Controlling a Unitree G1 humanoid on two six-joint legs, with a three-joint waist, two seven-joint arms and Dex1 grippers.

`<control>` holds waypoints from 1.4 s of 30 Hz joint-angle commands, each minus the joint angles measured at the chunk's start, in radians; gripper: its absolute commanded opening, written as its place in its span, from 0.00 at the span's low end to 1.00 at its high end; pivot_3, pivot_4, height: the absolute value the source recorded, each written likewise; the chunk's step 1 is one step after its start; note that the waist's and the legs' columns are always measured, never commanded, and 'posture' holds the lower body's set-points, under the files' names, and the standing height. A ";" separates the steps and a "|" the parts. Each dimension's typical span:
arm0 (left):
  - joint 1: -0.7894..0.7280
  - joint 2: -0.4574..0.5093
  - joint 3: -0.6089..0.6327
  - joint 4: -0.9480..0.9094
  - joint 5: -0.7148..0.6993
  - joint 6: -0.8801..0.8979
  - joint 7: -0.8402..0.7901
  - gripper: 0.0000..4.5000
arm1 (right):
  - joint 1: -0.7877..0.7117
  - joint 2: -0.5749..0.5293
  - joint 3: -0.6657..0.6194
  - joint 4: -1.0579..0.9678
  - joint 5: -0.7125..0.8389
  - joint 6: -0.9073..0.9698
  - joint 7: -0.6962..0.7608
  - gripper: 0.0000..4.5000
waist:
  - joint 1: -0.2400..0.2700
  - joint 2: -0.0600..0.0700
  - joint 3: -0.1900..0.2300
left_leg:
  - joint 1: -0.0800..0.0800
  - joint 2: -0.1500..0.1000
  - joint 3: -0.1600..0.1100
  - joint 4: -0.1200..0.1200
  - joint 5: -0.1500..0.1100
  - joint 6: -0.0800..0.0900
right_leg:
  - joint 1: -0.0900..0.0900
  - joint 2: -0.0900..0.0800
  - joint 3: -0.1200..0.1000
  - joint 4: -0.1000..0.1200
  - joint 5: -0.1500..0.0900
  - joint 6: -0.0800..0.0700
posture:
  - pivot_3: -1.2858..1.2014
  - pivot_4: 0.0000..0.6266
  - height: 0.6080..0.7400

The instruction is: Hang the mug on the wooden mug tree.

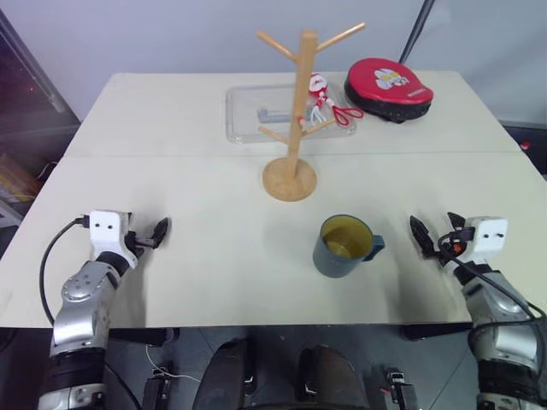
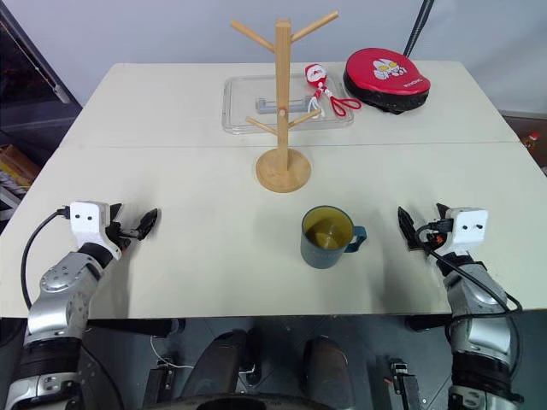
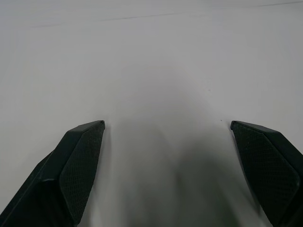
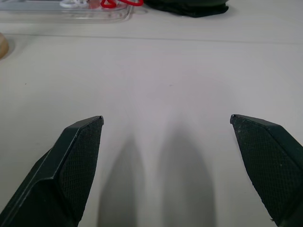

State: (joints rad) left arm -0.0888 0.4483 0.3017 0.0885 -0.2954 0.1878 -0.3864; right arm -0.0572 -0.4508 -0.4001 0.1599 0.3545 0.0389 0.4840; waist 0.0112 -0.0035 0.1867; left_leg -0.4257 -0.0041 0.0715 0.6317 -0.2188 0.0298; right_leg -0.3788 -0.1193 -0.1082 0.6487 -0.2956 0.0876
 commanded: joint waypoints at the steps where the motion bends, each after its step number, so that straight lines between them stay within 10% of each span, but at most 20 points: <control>1: 0.015 0.003 0.023 -0.043 -0.008 0.007 0.007 1.00 | -0.006 -0.011 -0.008 -0.015 0.004 -0.022 0.008 0.99 | 0.000 0.000 0.000 | 0.000 0.000 0.000 0.000 0.000 0.000 | 0.000 0.000 0.000 0.000 0.000 0.000 | 0.52 0.24 1.00; 13: -0.014 -0.022 -0.051 -0.105 -0.062 0.027 -0.100 1.00 | 0.088 -0.019 -0.034 -0.150 0.032 0.023 0.010 0.99 | 0.003 0.000 0.000 | 0.000 0.000 0.000 0.000 0.000 0.000 | 0.000 0.000 0.000 0.000 0.000 0.000 | 0.52 0.24 1.00; 27: -0.087 0.002 -0.327 -0.208 -0.128 0.000 -0.535 1.00 | 0.551 0.017 -0.019 -0.619 0.079 0.039 0.096 0.99 | -0.003 0.002 -0.001 | 0.001 0.001 0.000 0.000 -0.002 -0.002 | 0.000 0.001 0.001 -0.001 0.000 0.000 | 0.52 0.24 1.00; 42: -0.096 0.029 -0.384 -0.267 -0.150 0.024 -0.646 1.00 | 0.477 0.060 0.101 -0.634 0.005 0.015 0.045 0.99 | 0.002 0.004 -0.003 | 0.000 0.001 0.000 0.000 -0.002 -0.002 | -0.001 0.000 0.003 -0.003 0.000 -0.001 | 0.52 0.24 1.00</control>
State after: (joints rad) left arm -0.1775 0.4700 -0.0958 -0.1408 -0.4267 0.2157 -1.0261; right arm 0.4227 -0.3933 -0.2971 -0.4656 0.3648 0.0797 0.5308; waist 0.0130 0.0008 0.1840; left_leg -0.4261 -0.0030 0.0718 0.6312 -0.2205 0.0278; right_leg -0.3802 -0.1189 -0.1055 0.6461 -0.2960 0.0868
